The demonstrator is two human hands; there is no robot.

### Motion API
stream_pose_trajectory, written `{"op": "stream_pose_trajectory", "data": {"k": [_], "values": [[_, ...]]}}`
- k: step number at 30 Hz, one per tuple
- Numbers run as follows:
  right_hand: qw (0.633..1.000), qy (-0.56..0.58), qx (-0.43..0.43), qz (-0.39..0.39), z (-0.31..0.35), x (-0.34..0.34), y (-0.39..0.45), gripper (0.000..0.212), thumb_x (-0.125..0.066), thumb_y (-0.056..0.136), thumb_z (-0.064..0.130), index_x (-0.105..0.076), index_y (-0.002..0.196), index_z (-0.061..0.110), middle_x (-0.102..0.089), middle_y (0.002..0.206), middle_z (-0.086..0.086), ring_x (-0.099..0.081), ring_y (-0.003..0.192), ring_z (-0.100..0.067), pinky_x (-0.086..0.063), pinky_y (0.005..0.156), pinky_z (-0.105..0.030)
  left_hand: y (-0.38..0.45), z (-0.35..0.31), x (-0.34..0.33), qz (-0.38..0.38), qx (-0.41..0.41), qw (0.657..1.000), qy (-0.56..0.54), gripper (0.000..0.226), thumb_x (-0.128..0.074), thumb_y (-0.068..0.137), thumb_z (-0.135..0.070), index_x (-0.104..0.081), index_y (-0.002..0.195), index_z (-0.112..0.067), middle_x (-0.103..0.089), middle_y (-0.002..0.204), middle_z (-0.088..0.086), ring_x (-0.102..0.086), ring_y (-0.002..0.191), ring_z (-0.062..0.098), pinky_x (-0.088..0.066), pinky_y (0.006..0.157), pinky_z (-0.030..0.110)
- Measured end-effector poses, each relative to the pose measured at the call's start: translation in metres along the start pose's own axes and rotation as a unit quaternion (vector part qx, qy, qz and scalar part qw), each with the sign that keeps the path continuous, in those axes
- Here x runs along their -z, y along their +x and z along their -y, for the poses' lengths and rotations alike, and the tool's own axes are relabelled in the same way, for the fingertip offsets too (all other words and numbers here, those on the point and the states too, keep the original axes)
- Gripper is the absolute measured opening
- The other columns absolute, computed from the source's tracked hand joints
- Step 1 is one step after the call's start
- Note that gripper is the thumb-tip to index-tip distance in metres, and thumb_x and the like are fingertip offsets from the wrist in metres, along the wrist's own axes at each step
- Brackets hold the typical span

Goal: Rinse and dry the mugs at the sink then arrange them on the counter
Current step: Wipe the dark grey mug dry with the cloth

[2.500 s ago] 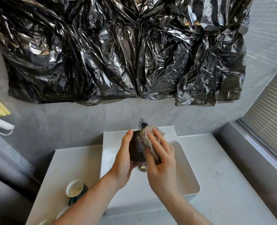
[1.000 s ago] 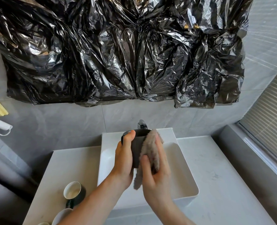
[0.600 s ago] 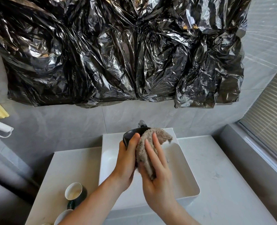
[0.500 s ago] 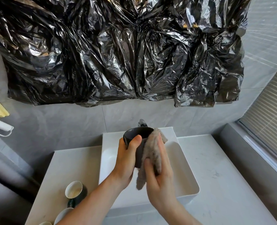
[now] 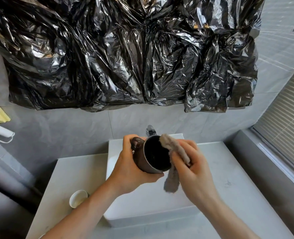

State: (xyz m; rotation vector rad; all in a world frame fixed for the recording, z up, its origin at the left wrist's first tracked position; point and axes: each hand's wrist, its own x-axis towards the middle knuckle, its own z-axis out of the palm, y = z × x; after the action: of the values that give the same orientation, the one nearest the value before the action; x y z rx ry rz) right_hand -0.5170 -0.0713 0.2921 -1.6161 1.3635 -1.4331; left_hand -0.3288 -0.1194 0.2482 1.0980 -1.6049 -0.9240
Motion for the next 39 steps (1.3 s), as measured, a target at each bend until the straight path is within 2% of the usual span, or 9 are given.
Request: {"op": "stream_pose_trajectory", "data": {"k": [2, 4, 7, 9, 18, 25, 30, 37, 39], "values": [[0.99, -0.113, 0.075, 0.032, 0.005, 0.005, 0.002, 0.03, -0.074, 0.09, 0.012, -0.079, 0.109, 0.035, -0.069, 0.104, 0.014, -0.068, 0.097, -0.006, -0.049, 0.076, -0.013, -0.001, 0.0, 0.0, 0.004, -0.022, 0.999, 0.03, 0.094, -0.104, 0.053, -0.019, -0.041, 0.124, -0.026, -0.064, 0.128, -0.011, -0.068, 0.116, 0.025, -0.061, 0.086, 0.052], [0.964, -0.231, 0.101, 0.089, 0.011, 0.003, 0.004, 0.023, -0.073, 0.086, 0.015, -0.079, 0.097, 0.034, -0.072, 0.093, 0.012, -0.066, 0.084, -0.006, -0.048, 0.065, -0.016, -0.003, -0.001, -0.003, 0.012, -0.028, 0.998, 0.055, 0.095, -0.101, 0.053, -0.016, -0.043, 0.126, -0.028, -0.064, 0.128, -0.013, -0.069, 0.114, 0.022, -0.062, 0.083, 0.049], [0.937, -0.302, 0.045, 0.171, 0.015, -0.004, 0.011, 0.026, -0.057, 0.088, 0.018, -0.053, 0.063, 0.028, -0.066, 0.064, 0.001, -0.059, 0.062, -0.018, -0.046, 0.052, -0.032, -0.005, -0.001, -0.009, 0.035, -0.035, 0.994, 0.102, 0.1, -0.1, 0.051, -0.016, -0.042, 0.131, -0.036, -0.065, 0.128, -0.016, -0.067, 0.115, 0.015, -0.061, 0.086, 0.04], [0.929, -0.297, 0.01, 0.218, 0.022, -0.007, 0.018, 0.028, -0.049, 0.086, 0.021, -0.041, 0.059, 0.028, -0.054, 0.058, 0.006, -0.058, 0.059, -0.011, -0.04, 0.051, -0.021, -0.006, 0.001, -0.013, 0.045, -0.036, 0.991, 0.121, 0.102, -0.1, 0.05, -0.02, -0.042, 0.131, -0.042, -0.065, 0.128, -0.018, -0.066, 0.116, 0.011, -0.059, 0.088, 0.034], [0.859, -0.317, -0.002, 0.401, 0.017, -0.01, 0.029, 0.043, -0.045, 0.09, -0.004, -0.036, 0.063, 0.029, -0.041, 0.066, 0.012, -0.04, 0.063, -0.013, -0.031, 0.056, -0.022, -0.006, 0.009, -0.001, 0.038, -0.027, 0.99, 0.131, 0.1, -0.097, 0.047, -0.02, -0.044, 0.126, -0.048, -0.064, 0.124, -0.022, -0.066, 0.113, 0.01, -0.06, 0.085, 0.04], [0.804, -0.455, 0.05, 0.379, 0.02, -0.01, 0.028, 0.025, -0.049, 0.086, 0.004, -0.057, 0.099, 0.023, -0.058, 0.099, -0.003, -0.043, 0.085, -0.022, -0.034, 0.059, -0.02, -0.008, 0.009, -0.005, 0.016, -0.03, 0.99, 0.139, 0.097, -0.095, 0.045, -0.024, -0.045, 0.123, -0.051, -0.06, 0.122, -0.028, -0.064, 0.111, 0.005, -0.06, 0.083, 0.04], [0.846, -0.39, 0.027, 0.362, 0.02, -0.016, 0.031, 0.022, -0.046, 0.094, 0.004, -0.059, 0.105, 0.018, -0.063, 0.114, -0.006, -0.042, 0.089, -0.018, -0.035, 0.07, -0.026, -0.009, 0.012, -0.009, -0.008, -0.037, 0.991, 0.125, 0.102, -0.102, 0.045, -0.02, -0.045, 0.125, -0.046, -0.066, 0.12, -0.022, -0.069, 0.108, 0.011, -0.061, 0.08, 0.045], [0.884, -0.247, -0.039, 0.396, 0.024, -0.01, 0.03, 0.038, -0.039, 0.096, -0.008, -0.045, 0.072, 0.021, -0.048, 0.066, 0.011, -0.056, 0.054, 0.005, -0.042, 0.046, -0.014, -0.009, 0.012, -0.003, -0.014, -0.046, 0.991, 0.122, 0.101, -0.1, 0.041, -0.033, -0.044, 0.124, -0.046, -0.063, 0.121, -0.026, -0.069, 0.107, 0.01, -0.061, 0.08, 0.047], [0.892, -0.236, -0.023, 0.385, 0.025, -0.004, 0.031, 0.034, -0.041, 0.1, -0.002, -0.048, 0.073, 0.018, -0.046, 0.066, 0.011, -0.051, 0.059, -0.001, -0.039, 0.054, -0.017, -0.006, 0.01, 0.0, -0.023, -0.06, 0.99, 0.126, 0.101, -0.099, 0.041, -0.03, -0.043, 0.123, -0.047, -0.063, 0.121, -0.025, -0.069, 0.106, 0.011, -0.06, 0.079, 0.047]]}}
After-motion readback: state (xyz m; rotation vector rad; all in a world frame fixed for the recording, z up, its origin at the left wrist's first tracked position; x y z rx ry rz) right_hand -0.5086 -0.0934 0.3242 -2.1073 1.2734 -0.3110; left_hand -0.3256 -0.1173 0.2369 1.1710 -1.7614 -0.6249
